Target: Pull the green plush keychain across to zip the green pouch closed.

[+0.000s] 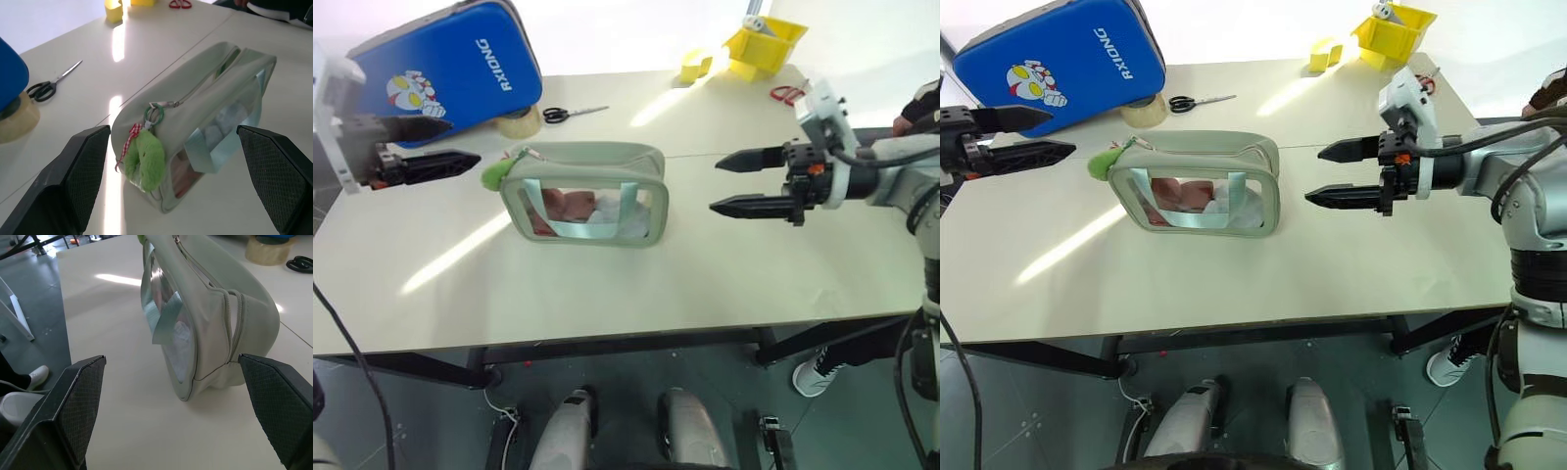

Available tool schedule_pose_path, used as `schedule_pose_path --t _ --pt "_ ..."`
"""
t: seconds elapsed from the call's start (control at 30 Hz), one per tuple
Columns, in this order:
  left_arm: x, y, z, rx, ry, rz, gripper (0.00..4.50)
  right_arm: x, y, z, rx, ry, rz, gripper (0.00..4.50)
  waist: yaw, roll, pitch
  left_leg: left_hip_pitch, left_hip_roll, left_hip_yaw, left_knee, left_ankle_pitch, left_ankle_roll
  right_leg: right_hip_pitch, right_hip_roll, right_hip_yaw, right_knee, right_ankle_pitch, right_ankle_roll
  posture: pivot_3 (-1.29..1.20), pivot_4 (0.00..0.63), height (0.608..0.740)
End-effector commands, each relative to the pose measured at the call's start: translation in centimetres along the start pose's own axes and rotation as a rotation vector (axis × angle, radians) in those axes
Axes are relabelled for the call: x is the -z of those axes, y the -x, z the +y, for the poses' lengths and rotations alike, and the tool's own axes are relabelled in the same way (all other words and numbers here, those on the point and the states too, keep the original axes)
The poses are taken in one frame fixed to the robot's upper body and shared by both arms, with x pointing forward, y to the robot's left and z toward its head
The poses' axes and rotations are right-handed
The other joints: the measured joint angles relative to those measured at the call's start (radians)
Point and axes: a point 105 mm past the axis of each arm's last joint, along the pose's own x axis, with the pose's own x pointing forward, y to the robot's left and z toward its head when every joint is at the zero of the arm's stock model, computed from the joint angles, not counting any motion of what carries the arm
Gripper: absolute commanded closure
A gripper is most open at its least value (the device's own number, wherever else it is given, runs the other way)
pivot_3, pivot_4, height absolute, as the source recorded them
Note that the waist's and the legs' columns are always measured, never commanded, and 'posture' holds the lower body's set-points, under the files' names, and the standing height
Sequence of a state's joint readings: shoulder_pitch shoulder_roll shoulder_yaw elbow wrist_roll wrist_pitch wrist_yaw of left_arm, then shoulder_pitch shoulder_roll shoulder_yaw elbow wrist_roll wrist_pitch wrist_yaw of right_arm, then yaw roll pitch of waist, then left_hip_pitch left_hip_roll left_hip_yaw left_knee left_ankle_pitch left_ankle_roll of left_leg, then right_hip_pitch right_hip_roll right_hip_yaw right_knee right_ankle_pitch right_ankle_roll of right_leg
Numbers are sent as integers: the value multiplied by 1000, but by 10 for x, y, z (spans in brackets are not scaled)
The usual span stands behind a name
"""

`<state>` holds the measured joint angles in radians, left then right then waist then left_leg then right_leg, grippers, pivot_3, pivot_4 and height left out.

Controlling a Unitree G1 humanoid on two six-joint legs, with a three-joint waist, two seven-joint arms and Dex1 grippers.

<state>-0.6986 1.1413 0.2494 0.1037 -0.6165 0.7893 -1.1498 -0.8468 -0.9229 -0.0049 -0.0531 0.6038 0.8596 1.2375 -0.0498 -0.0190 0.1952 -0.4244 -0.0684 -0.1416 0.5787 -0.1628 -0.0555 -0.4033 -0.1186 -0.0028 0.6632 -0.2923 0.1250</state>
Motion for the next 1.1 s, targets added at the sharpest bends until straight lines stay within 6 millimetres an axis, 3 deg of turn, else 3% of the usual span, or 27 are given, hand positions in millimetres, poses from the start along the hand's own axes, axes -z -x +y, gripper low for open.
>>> schedule_pose_path --t 0.03,0.37,0.9,1.1 --pt "-1 7 4 -42 -65 10 84 -14 4 -2 31 70 -35 0 3 0 0 -1 0 0 0 0 0 -1 0 0 0 0 0 0 150 740" --pt "7 5 10 -93 -60 9 84 -12 -6 -5 54 97 -46 0 4 0 0 -2 0 1 0 0 0 -2 0 0 1 0 0 0 150 740" --pt "23 -2 11 -113 -40 23 84 -12 -60 16 73 147 -111 0 5 0 0 -2 0 1 1 0 0 -3 0 1 2 0 0 0 150 740" --pt "23 -6 9 -105 -36 17 84 -7 -71 11 96 193 -92 0 5 0 0 -2 0 1 1 0 0 -3 0 1 2 0 0 0 150 740"
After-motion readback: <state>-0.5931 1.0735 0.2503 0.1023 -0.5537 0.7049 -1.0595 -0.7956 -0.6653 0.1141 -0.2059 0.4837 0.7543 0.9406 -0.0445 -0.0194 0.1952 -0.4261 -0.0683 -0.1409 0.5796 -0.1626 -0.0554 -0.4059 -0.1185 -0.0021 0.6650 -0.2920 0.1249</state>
